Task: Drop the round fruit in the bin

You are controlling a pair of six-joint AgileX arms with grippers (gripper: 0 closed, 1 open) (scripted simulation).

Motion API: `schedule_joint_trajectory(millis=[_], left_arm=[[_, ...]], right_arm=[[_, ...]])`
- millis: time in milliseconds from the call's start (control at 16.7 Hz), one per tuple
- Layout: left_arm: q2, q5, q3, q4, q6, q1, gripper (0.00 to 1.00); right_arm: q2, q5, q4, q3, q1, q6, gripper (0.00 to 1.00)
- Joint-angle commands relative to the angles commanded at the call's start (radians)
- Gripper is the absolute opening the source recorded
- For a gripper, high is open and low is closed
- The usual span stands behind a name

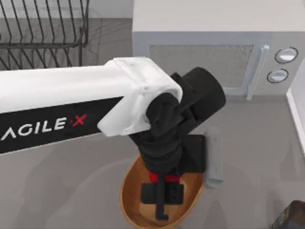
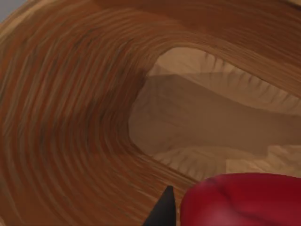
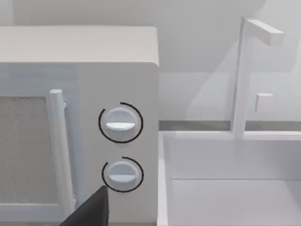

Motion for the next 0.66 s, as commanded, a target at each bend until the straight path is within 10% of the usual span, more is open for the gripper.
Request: schedule_joint_trajectory(millis=[300,660], left_arm=[[0.0,0.0,0.0,0.0,0.0,0.0,0.98],[0.0,0.0,0.0,0.0,0.0,0.0,1.0]], right_arm=[[0.0,0.0,0.0,0.0,0.0,0.0,1.0],[0.0,0.0,0.0,0.0,0.0,0.0,1.0]])
